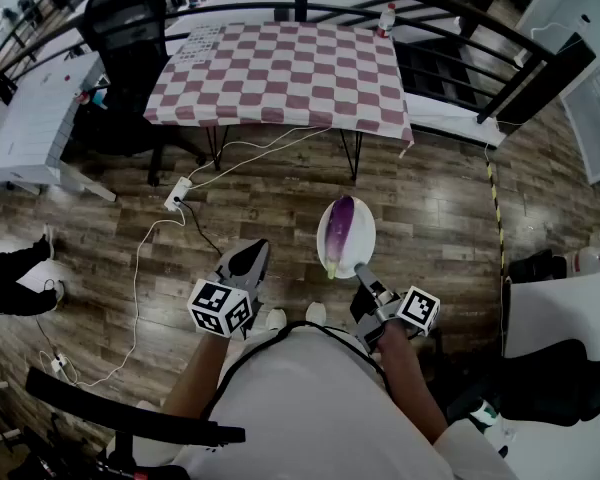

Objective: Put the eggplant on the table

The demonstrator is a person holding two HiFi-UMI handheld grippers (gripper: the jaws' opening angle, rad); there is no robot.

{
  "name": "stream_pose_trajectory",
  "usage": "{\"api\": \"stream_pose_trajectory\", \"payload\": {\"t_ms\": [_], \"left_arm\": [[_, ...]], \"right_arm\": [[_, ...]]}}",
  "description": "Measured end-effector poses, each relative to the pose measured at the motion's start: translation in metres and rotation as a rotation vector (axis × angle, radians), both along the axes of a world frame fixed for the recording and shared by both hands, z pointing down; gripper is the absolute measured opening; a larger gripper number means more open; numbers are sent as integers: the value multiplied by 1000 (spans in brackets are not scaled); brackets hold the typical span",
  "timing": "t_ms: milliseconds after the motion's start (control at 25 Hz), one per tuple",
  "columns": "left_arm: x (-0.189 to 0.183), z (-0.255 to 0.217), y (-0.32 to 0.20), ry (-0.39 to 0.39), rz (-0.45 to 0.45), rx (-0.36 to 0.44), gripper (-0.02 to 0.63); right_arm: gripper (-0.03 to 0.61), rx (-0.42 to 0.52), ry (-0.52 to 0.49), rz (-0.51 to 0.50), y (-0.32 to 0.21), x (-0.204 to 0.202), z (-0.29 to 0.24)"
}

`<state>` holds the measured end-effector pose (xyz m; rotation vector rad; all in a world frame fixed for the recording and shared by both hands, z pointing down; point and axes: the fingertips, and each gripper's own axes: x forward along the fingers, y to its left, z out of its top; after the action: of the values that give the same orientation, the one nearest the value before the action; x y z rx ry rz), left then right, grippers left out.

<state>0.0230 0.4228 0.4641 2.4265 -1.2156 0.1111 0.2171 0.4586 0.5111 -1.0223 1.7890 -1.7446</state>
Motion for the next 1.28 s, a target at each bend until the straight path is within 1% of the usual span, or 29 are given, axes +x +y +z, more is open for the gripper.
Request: {"api": "stream_pose_trajectory", "payload": {"t_ms": [160, 400, 1120, 1280], "left_arm": [[-10, -2, 7, 9, 5, 1, 3], [-21, -2, 12, 1, 13, 5, 3], [-52, 5, 17, 22, 27, -14, 3], [-68, 6, 20, 46, 28, -20, 3]], "right_arm": [[20, 3, -6, 6, 7, -13, -4], [20, 8, 3, 5, 12, -26, -7], [21, 0, 4, 25, 14, -54, -8], [21, 10, 5, 33, 16, -65, -9]]}}
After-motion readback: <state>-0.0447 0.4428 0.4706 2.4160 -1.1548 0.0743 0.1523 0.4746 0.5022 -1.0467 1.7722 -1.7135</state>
